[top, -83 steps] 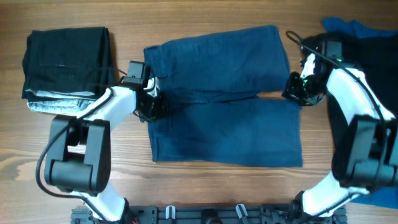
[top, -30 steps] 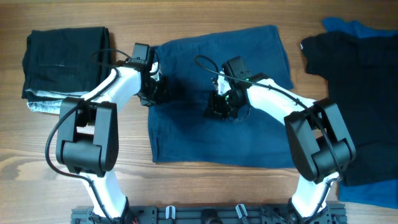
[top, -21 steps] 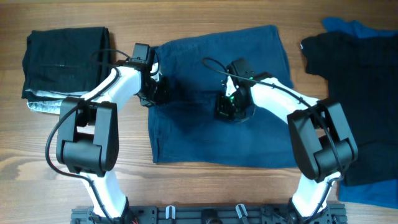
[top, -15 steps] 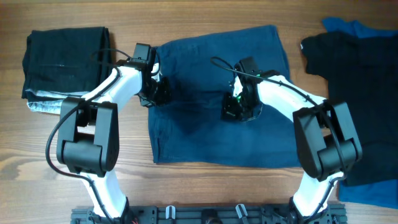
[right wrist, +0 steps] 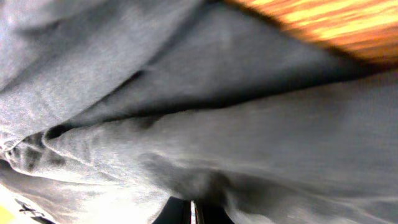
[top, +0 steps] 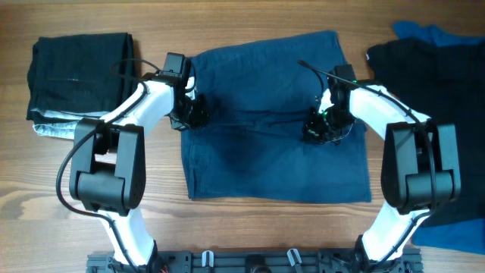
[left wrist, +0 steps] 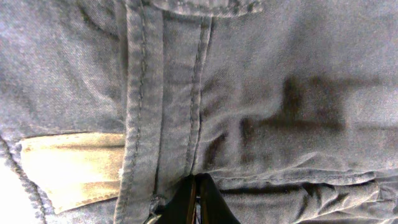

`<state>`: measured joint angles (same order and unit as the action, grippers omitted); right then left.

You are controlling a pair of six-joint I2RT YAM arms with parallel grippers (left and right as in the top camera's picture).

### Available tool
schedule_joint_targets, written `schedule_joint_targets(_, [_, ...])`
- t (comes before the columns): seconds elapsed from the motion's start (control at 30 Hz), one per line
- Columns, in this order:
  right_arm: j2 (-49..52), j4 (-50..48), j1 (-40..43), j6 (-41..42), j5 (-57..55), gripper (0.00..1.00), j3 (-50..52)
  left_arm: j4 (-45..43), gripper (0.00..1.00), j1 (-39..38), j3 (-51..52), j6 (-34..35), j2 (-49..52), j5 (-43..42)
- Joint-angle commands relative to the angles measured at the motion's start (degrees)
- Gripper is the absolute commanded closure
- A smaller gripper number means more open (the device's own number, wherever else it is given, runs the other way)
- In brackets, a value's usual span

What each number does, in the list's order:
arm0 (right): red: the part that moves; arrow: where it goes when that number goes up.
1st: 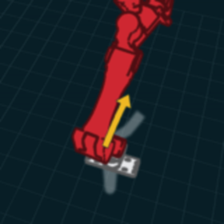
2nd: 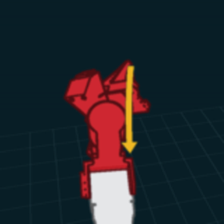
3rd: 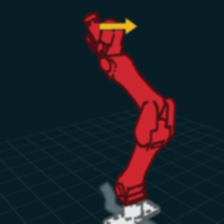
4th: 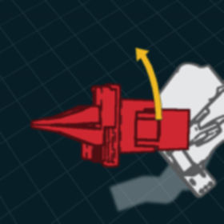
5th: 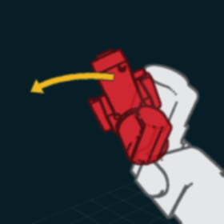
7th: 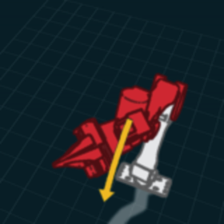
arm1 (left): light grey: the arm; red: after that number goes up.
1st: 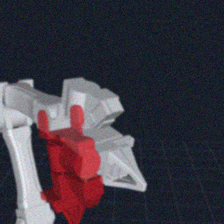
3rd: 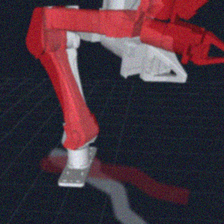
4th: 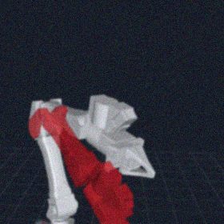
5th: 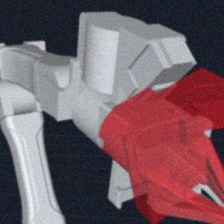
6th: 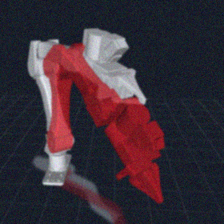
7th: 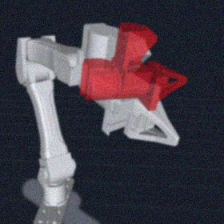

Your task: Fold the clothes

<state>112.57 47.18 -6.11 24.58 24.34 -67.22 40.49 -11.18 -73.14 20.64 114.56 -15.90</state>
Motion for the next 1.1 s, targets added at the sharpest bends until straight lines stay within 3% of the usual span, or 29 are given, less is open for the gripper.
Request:
schedule_joint_targets(0.0, [-0.4,1.6,2.7,-3.6,-6.6,0.96,0.5,1.0,0.96,0.7,0.9,-0.9,2.4,6.8])
schedule_joint_targets(0.3, [-8.2,5.5,9.2,-3.3,-23.3,0.94,0.5,1.2,0.96,0.7,0.9,-0.9,2.4,6.8])
schedule_joint_targets(0.47, [-9.1,4.3,14.1,-3.0,-25.2,0.92,0.5,2.0,0.96,0.7,0.9,-0.9,2.4,6.8])
schedule_joint_targets(0.57, [-10.1,4.0,14.5,-8.2,-20.3,0.96,-1.9,2.0,0.96,0.7,0.3,-0.9,-0.1,5.7])
schedule_joint_targets(0.63, [-11.7,3.0,13.6,-12.3,-11.3,0.96,-5.0,2.1,0.96,0.7,-0.3,-0.9,-3.6,5.2])
schedule_joint_targets(0.77, [-12.6,-4.0,10.4,-12.4,4.4,0.96,-8.1,1.9,0.95,0.7,-0.5,-0.8,-14.5,4.8])
schedule_joint_targets(0.9, [-10.7,-11.5,5.3,-11.0,5.9,0.95,-8.1,0.1,0.91,0.7,-0.5,-0.7,-19.2,5.0])
schedule_joint_targets(1.07, [-5.7,-17.4,-1.3,-10.9,0.2,0.96,-8.1,-0.7,0.91,0.7,-0.2,-0.7,-15.1,7.0])
